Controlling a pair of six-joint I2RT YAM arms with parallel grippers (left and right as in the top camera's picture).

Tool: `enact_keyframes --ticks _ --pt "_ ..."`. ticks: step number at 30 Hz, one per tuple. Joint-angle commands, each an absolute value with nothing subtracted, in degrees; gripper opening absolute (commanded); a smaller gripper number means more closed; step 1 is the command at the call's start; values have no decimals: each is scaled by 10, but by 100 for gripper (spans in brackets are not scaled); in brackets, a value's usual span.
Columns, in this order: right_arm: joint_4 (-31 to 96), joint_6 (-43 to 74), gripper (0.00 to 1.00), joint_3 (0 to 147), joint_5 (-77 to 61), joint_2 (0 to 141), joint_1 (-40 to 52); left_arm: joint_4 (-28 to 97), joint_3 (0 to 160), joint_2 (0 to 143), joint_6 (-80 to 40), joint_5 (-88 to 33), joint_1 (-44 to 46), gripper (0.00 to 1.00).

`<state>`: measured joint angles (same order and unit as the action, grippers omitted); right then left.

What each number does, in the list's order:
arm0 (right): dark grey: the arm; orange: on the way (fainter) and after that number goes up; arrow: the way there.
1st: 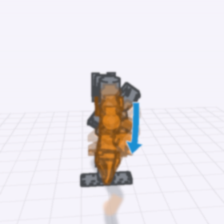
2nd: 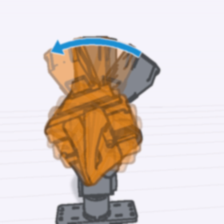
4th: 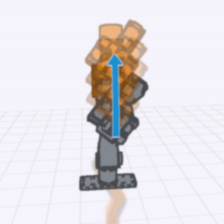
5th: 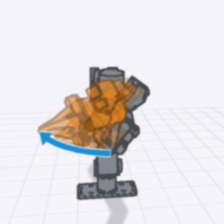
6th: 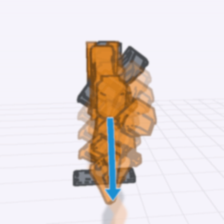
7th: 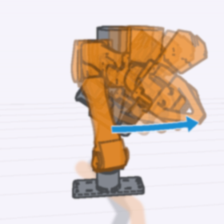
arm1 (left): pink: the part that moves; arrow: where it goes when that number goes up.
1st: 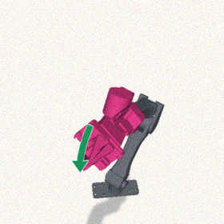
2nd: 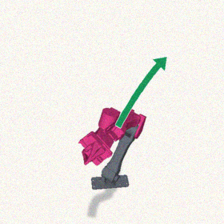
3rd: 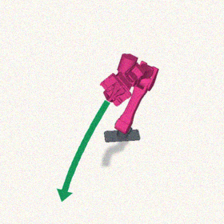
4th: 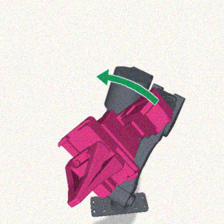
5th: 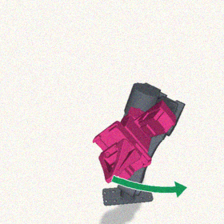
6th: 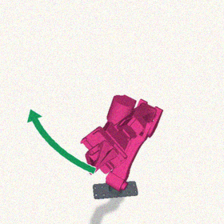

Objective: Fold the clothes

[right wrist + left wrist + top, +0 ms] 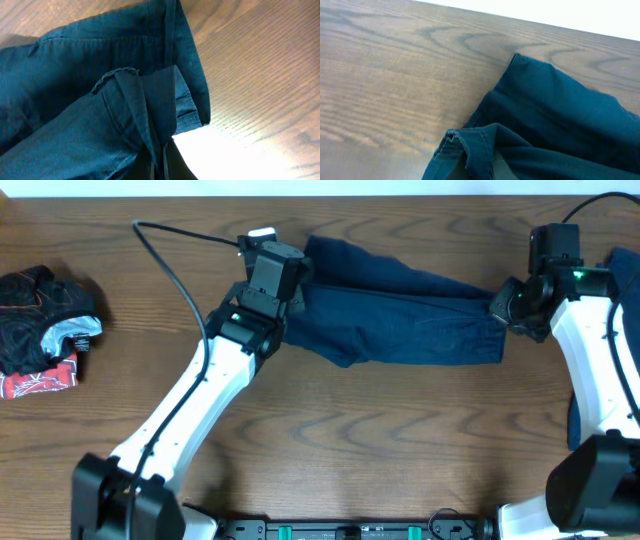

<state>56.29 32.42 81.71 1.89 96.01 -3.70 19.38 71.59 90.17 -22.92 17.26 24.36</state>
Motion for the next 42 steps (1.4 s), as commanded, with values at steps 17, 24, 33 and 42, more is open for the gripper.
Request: enact_keyframes --ticks 17,24,33,42 --pt "396 311 99 828 28 975 -56 42 724 1031 -204 159 221 98" --pt "390 299 99 828 21 975 -58 52 724 1027 -204 153 221 98" --pt "492 297 99 828 21 975 -63 138 724 995 -204 43 228 98" --pt "503 290 99 828 -15 975 -63 217 723 1012 -176 3 302 45"
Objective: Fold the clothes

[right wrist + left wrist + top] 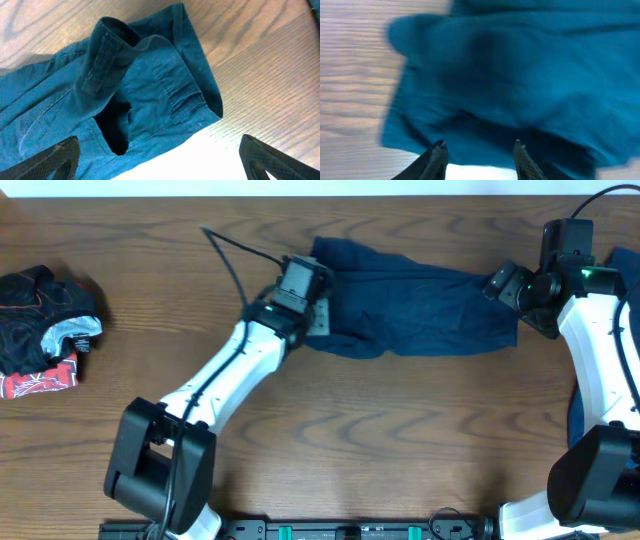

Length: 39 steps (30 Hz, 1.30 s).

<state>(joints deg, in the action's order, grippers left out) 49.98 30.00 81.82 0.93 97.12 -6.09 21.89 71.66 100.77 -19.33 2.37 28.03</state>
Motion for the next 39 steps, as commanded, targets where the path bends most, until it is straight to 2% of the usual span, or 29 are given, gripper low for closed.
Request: enact_keyframes --ticks 1,14,21,29,30,32,33,35,36,37,39 --pt "504 291 99 828 -20 975 -63 213 723 1016 -176 2 309 47" --pt "521 290 99 828 -58 961 -59 131 724 1124 -177 -81 317 46" --pt "523 290 99 828 -75 930 -59 85 724 1151 -175 -82 313 46" --pt "543 290 99 828 -83 876 -59 -68 724 1155 -170 4 286 55" --pt "548 290 99 828 -84 869 -59 -89 724 1155 -166 17 282 61" --pt "558 286 99 828 -84 856 -59 -116 731 1155 -152 31 270 62" --pt "564 286 99 828 -84 849 -59 -105 742 1155 -153 30 263 60" --pt "571 284 99 828 -84 840 -59 -50 762 1154 -154 5 256 43" --pt "573 284 99 828 -84 836 -59 -11 772 1153 -160 -18 256 22" --pt "575 284 99 828 -84 833 -59 33 781 1153 -162 -43 256 6" --pt "576 281 99 828 -84 829 -59 99 789 1153 -161 -71 261 6"
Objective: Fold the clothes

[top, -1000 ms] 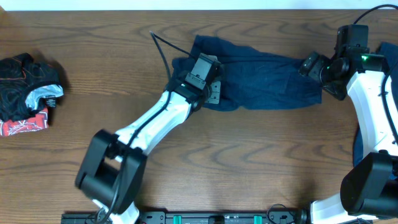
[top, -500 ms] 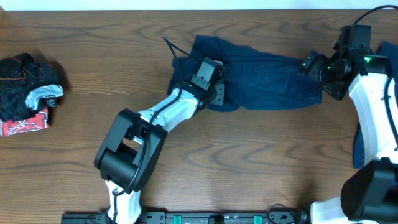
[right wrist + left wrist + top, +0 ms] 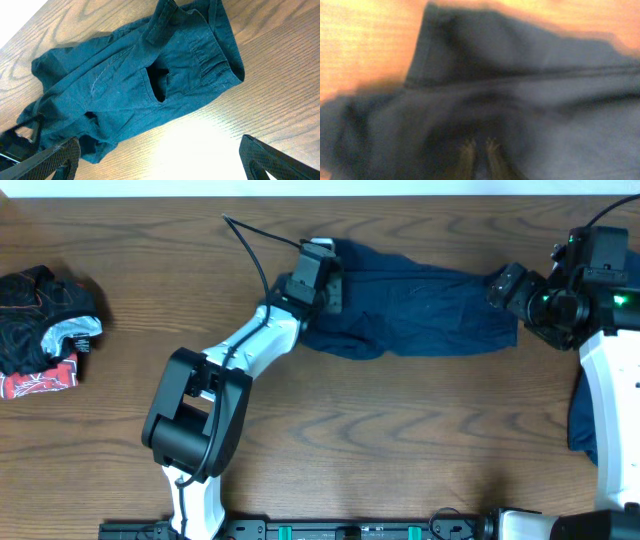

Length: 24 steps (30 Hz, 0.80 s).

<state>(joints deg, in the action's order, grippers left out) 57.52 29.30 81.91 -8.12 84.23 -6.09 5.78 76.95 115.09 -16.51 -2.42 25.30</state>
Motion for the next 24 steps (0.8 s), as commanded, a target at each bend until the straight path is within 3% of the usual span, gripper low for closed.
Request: enact_keyframes --ticks 1,12,24 --pt "577 281 99 828 -84 828 -59 121 789 1153 -161 -71 265 6" --pt "577 273 99 828 -84 828 -59 199 784 1171 -161 -71 292 6" --pt "611 271 99 828 -125 828 -59 -3 785 1273 -161 -68 248 6"
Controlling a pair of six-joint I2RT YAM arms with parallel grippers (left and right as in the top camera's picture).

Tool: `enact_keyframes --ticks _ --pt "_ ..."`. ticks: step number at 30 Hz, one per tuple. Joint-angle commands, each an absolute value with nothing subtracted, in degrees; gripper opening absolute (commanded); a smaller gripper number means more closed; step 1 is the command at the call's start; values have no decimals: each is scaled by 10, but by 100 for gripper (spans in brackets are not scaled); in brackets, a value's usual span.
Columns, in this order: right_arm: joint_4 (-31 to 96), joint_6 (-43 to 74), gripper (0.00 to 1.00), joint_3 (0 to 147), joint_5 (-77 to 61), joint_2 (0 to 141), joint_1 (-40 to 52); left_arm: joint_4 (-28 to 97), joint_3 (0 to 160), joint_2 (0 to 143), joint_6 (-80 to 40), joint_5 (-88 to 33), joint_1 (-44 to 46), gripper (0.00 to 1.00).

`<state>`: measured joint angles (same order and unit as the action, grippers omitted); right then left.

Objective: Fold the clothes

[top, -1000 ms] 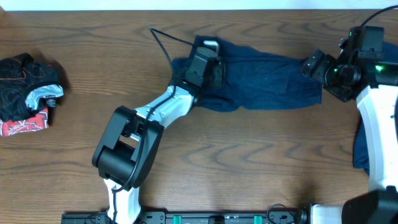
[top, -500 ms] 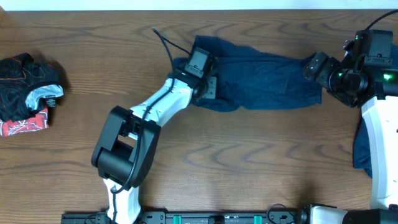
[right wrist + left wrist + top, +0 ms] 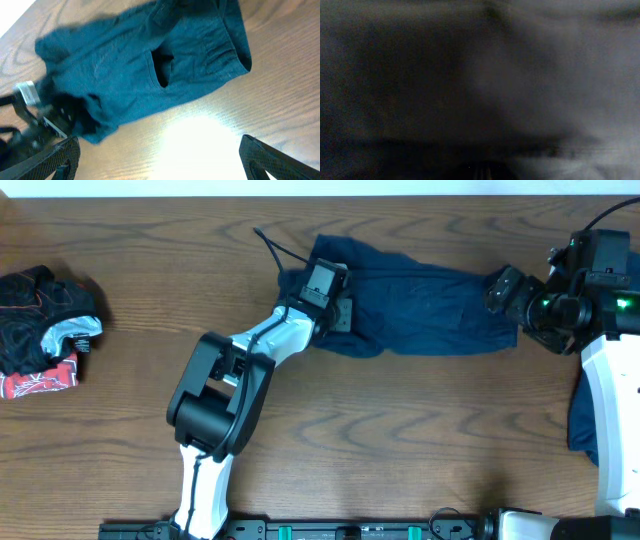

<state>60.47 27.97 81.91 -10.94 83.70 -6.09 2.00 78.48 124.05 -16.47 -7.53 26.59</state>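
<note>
A navy blue garment lies spread along the far side of the table. It also shows in the right wrist view. My left gripper is pressed down into its left end. The left wrist view is dark and filled with cloth, and the fingers look closed together in it. My right gripper hovers above the garment's right end, its fingers spread wide apart with nothing between them.
A heap of black, red and grey clothes lies at the table's left edge. Another blue cloth hangs at the right edge behind the right arm. The left arm's cable loops over the table's back.
My left gripper has shifted a little to the right and sunk deeper into the garment's left end, so its view has gone dark. The right gripper has stayed open in place.
At first the right gripper was shut on the garment's right end and the left gripper was at its left end. Then both were open with the garment lying farther back. Later the left gripper's fingers were nearly together over the left end, where they are now buried.
</note>
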Motion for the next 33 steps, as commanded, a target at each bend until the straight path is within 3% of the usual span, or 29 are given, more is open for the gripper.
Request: enact_keyframes --ticks 1,11,18,28,33 --pt "615 271 99 828 -125 828 -59 -25 785 1274 -162 -64 242 6" --pt "623 267 99 828 -122 828 -59 -91 863 1237 -161 -34 220 6" --pt "619 267 99 828 -123 828 -59 26 896 1236 -147 -40 241 6" --pt "622 264 99 828 -123 828 -59 28 896 1236 -92 -2 244 6" --pt "626 262 99 828 -123 828 -59 96 896 1234 -92 -11 248 6"
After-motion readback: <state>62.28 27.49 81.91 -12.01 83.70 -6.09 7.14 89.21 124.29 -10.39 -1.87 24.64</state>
